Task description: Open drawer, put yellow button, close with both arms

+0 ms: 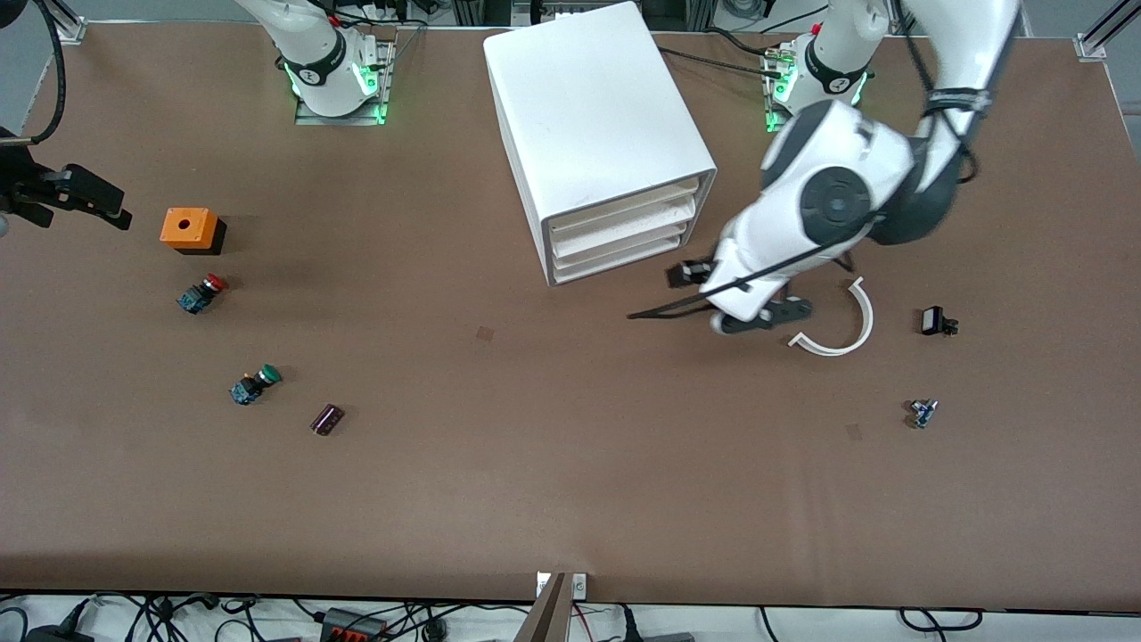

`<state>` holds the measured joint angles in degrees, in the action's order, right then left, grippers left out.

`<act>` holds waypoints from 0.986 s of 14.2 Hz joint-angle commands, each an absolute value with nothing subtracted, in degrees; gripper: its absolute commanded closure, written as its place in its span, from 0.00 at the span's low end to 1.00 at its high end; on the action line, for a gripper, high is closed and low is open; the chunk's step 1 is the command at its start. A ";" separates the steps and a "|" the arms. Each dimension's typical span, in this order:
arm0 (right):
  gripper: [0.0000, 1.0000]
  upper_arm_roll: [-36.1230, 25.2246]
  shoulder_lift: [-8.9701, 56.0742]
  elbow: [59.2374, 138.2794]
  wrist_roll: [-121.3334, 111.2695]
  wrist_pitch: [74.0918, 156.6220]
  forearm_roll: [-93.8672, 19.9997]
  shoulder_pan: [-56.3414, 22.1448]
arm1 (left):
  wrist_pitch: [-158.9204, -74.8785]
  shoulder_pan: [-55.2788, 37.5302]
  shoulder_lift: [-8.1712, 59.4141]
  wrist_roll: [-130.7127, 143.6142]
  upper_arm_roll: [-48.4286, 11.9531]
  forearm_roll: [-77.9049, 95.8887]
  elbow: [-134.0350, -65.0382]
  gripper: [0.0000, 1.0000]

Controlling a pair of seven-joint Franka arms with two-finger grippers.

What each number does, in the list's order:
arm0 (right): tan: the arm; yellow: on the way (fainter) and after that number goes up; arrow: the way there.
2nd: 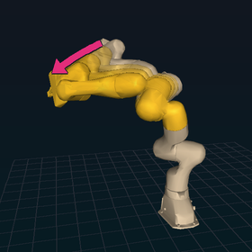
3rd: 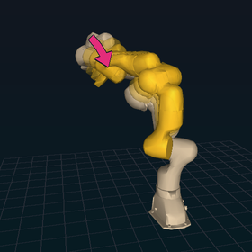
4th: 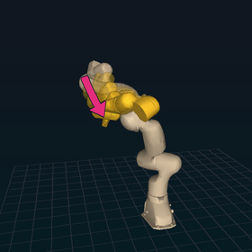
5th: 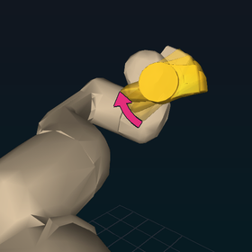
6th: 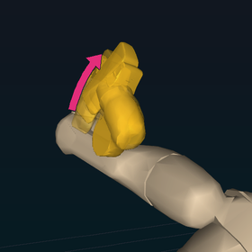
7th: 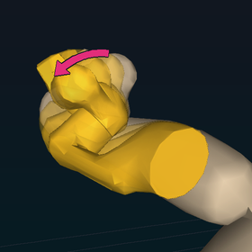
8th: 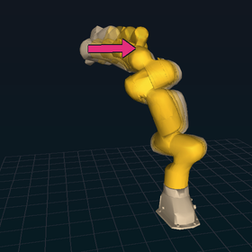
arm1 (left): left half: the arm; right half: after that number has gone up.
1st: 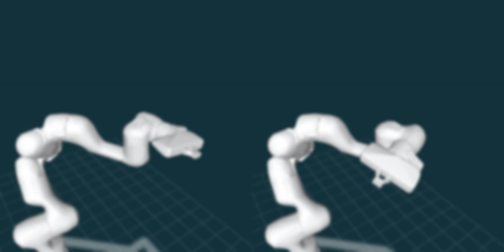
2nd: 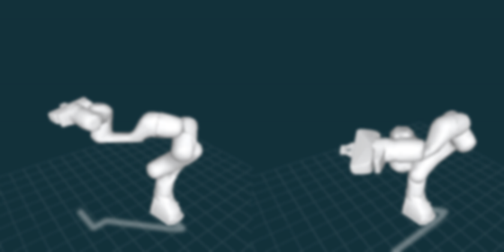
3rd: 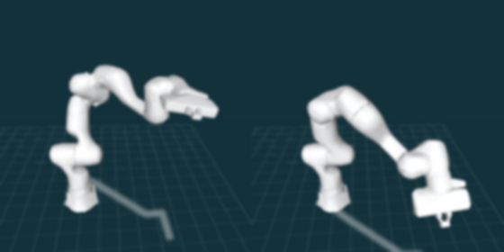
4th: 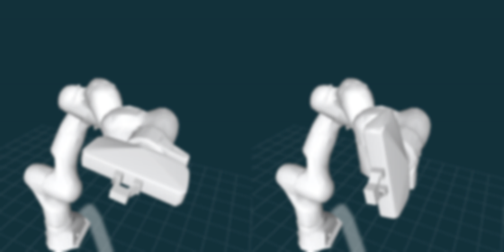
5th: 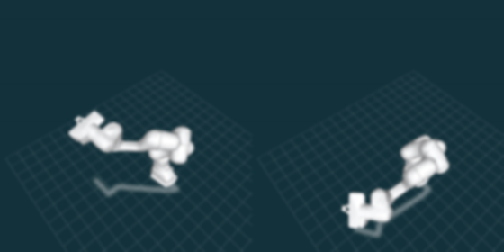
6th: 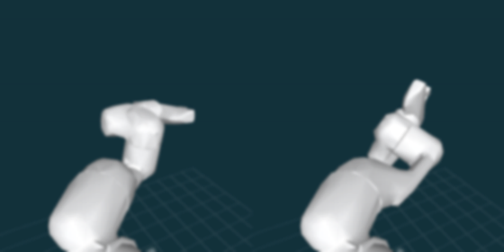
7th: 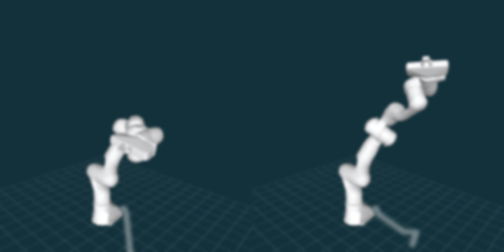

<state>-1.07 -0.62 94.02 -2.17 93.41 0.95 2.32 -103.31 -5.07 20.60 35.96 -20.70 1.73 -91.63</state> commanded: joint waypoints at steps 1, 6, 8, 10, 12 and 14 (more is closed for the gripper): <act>0.00 -0.79 -1.67 95.10 -1.49 92.82 0.44 2.81 | -99.24 -1.94 20.30 27.54 -21.09 -5.86 -87.64 0.00; 0.00 -0.79 -1.67 95.10 -2.46 92.90 0.88 2.90 | -96.15 -0.35 15.66 10.05 -14.26 -7.65 -85.78 0.00; 0.00 -0.79 -1.67 95.18 -2.72 92.81 0.97 2.90 | -96.07 -0.44 12.24 3.98 -9.52 -2.50 -86.13 0.00; 0.00 -0.79 -1.93 95.54 -2.72 92.81 0.97 2.81 | -96.15 -0.44 8.02 -3.12 -4.68 2.71 -89.02 0.00; 0.00 -0.79 -2.11 95.89 -2.64 92.90 0.97 2.81 | -96.76 -0.61 4.94 -9.03 -2.47 2.73 -91.39 0.00; 0.00 -0.79 -2.37 96.42 -2.64 93.16 0.97 2.81 | -97.12 -0.70 2.30 -10.63 -2.20 2.46 -94.20 0.00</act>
